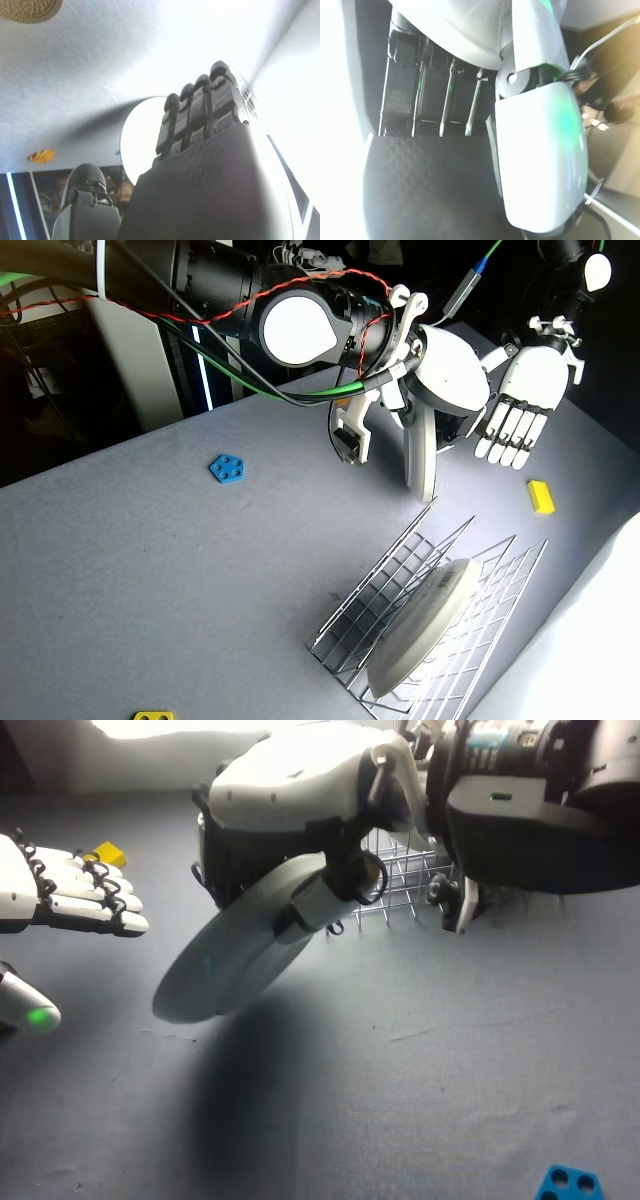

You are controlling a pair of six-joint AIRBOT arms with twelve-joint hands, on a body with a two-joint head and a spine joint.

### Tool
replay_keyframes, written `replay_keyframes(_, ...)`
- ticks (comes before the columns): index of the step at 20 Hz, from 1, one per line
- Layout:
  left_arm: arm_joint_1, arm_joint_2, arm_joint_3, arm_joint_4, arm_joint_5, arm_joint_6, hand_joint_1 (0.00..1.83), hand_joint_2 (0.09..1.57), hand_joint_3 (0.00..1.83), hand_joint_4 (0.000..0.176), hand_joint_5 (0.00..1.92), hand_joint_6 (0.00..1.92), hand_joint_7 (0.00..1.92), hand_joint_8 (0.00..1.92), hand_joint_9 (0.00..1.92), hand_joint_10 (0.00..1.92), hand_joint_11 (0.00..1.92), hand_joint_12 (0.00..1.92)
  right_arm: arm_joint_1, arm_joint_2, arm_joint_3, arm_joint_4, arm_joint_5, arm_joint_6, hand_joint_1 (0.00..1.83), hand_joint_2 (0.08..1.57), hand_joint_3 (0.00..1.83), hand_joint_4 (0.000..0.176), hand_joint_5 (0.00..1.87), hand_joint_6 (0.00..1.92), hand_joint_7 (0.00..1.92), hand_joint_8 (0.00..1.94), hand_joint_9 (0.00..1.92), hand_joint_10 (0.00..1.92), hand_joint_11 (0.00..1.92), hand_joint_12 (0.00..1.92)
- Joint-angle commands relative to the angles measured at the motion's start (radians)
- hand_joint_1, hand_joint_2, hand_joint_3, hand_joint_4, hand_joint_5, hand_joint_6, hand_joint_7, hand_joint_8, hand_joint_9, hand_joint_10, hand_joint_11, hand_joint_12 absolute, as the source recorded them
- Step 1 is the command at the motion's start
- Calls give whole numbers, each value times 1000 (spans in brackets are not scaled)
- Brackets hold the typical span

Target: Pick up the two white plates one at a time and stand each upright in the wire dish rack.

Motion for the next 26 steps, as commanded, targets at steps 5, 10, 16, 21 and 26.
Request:
replay_keyframes(5, -10, 15, -2, -69, -22, 9, 0, 1061, 0, 0, 61, 2, 16, 2, 0, 0, 0, 0, 76, 9, -1, 3, 72, 207, 1401, 1022, 0, 0, 1065, 774, 1193, 635, 1181, 733, 1042, 805)
replay_keyframes(10, 1, 15, 0, -68, -21, 13, 0, 1064, 0, 0, 76, 10, 39, 12, 16, 6, 0, 0, 125, 30, 8, -3, 38, 424, 1401, 1025, 0, 0, 1067, 768, 1181, 655, 1170, 757, 1022, 832)
replay_keyframes(16, 16, 15, -1, -68, -17, 13, 0, 1053, 0, 0, 69, 4, 25, 8, 0, 0, 0, 0, 163, 54, 30, -13, 14, 620, 1391, 1062, 0, 0, 990, 913, 1083, 817, 1070, 917, 954, 909)
replay_keyframes(21, 19, 17, -2, -68, -15, 13, 0, 1073, 5, 0, 72, 3, 18, 2, 0, 0, 0, 0, 164, 62, 36, -14, 25, 627, 1392, 1053, 0, 0, 1029, 889, 1113, 750, 1074, 881, 969, 881)
replay_keyframes(26, 21, 17, -2, -68, -15, 13, 0, 1064, 0, 0, 68, 1, 24, 5, 1, 0, 0, 0, 152, 78, 49, -9, 50, 629, 1398, 1031, 0, 0, 1085, 767, 1151, 700, 1139, 796, 1003, 856)
